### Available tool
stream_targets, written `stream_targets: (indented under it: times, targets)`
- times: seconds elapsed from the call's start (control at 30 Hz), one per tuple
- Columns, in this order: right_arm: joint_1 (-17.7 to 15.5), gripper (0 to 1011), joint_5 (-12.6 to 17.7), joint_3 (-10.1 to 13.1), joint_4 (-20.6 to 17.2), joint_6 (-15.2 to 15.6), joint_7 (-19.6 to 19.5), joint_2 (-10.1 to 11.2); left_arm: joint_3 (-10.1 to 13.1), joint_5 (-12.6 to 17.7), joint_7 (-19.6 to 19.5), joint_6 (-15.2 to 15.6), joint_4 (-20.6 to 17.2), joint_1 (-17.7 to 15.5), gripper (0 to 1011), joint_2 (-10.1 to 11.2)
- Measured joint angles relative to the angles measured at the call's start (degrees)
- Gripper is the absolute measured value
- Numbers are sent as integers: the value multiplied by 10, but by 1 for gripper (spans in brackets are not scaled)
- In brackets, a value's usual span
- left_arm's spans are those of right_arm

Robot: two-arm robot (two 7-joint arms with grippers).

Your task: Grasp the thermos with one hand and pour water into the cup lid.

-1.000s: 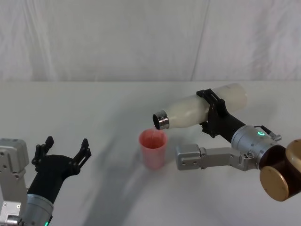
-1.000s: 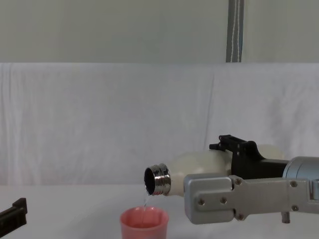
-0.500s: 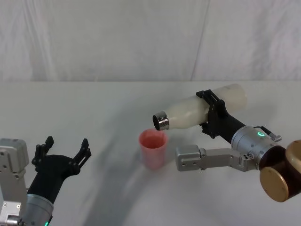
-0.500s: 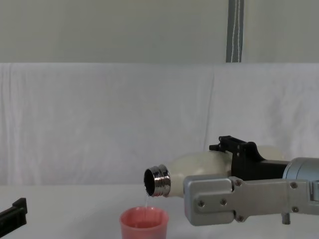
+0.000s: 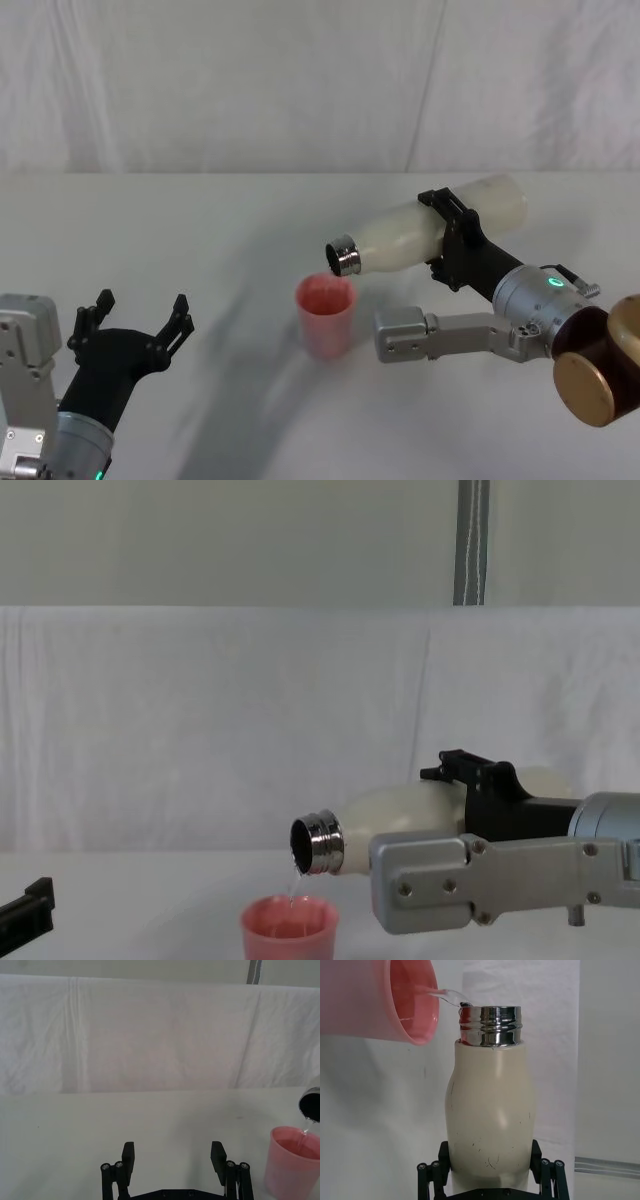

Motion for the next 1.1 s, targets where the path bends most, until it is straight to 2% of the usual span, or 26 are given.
stream_targets:
  times: [1.1]
  targets:
    - [2,951,-1,3,-5,1,3,5,0,0,0,0,0,0,1001,0]
